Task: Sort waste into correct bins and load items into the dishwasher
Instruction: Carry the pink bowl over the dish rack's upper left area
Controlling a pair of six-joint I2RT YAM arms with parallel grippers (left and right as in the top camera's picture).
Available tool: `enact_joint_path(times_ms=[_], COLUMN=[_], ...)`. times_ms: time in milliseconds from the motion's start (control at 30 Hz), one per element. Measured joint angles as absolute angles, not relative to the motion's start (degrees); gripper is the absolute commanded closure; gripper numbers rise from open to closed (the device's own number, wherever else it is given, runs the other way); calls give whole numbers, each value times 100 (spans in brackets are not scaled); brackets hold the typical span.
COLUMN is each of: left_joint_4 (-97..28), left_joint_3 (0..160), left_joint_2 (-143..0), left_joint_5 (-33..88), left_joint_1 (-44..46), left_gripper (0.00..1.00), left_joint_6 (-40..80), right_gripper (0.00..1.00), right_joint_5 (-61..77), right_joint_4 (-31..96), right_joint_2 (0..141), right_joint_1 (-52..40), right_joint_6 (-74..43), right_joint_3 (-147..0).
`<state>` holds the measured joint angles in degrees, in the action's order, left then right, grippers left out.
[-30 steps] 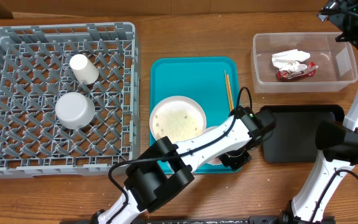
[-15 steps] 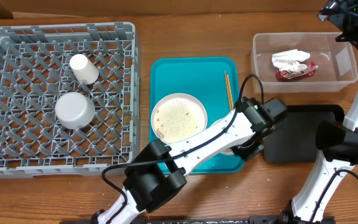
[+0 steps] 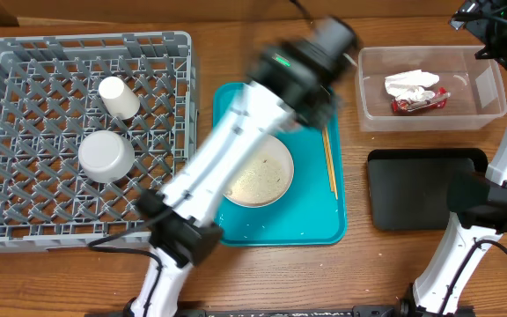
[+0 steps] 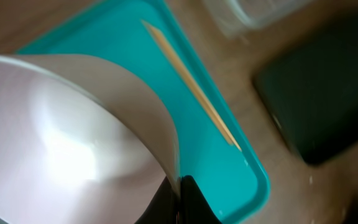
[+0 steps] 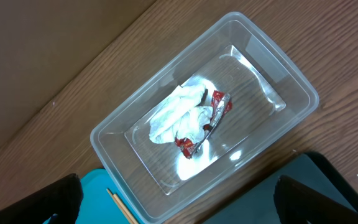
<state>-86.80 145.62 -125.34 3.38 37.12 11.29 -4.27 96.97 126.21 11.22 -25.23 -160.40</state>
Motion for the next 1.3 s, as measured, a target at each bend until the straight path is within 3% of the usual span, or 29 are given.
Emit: enact_joint_path(times_ms=[567,1033,1300], left_joint_4=[-9636,-9015,-8265], left_joint_3=[14973,14997,15032], left_joint_2=[-12534,-12669,-13598], left_joint_5=[3269,5732,7083], left_joint_1=[-1151,-3280,-3590], left_gripper=[96,96,96], left_joint_6=[1347,832,532], right_gripper=[0,0,0], right_joint_5=[-427,-427,-429], right_joint_4=[9699,9701,9699], right_joint_2=[12621,12621,12619], right_joint_1=[1122,1122,1122], right_joint_6=[-2526,-2523,-2526], right_joint_3=[-16040,-16040,-16040])
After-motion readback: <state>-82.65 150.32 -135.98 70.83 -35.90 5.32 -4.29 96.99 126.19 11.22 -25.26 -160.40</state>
